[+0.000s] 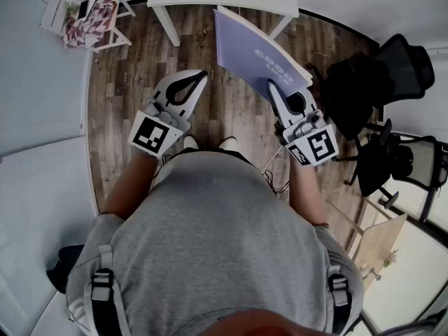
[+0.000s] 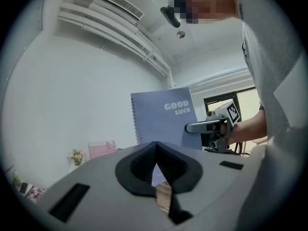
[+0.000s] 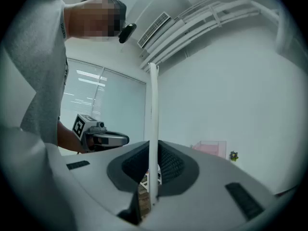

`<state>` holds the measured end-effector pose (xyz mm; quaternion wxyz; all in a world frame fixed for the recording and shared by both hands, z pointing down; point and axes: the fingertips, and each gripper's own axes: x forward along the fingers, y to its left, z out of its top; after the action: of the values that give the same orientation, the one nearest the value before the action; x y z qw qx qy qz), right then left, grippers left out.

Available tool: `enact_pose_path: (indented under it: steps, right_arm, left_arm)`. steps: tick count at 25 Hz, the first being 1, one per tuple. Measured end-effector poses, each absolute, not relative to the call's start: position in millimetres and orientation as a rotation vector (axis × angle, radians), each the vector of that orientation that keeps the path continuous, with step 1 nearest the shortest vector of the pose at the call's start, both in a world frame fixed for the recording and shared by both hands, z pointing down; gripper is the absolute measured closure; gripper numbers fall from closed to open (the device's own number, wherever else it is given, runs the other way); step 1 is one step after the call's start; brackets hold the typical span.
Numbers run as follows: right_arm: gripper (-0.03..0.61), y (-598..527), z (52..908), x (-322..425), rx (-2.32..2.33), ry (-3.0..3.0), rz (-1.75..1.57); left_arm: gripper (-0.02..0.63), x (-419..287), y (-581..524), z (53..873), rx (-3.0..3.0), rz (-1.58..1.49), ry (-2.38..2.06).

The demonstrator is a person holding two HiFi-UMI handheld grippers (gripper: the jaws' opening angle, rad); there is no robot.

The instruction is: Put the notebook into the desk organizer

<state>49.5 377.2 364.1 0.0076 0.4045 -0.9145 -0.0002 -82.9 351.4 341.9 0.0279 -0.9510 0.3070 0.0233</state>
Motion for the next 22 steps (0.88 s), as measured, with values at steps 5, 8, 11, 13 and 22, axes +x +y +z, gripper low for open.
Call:
enact_pose_path:
  steps: [5,8,11,13,22]
  right_arm:
    - [0.54,379,369,47,1.279,-2.857,-0.001]
    - [0.54,378,370,49,1.302,-2.871,0.029]
    - [0.54,381,371,46,1.302,-2.884,0.057]
    - [0.54,384,372,45,1.296,-2.883,0.069]
    - [0.538,379,372,54,1.3,-2.867,0.057]
  left_arm:
    - [0.597,-83,356,344,-2.973,0.088,0.946]
    - [0.597,-83,356,344,-2.986,0.109,0.957]
    - [0.597,-89,357,345,-3.012,0.15,0.977]
    - [0.597,-92,357,345,-3.008,0.153,0.983]
    - [0.595,-85,350,346,-2.981,0.101,0.987]
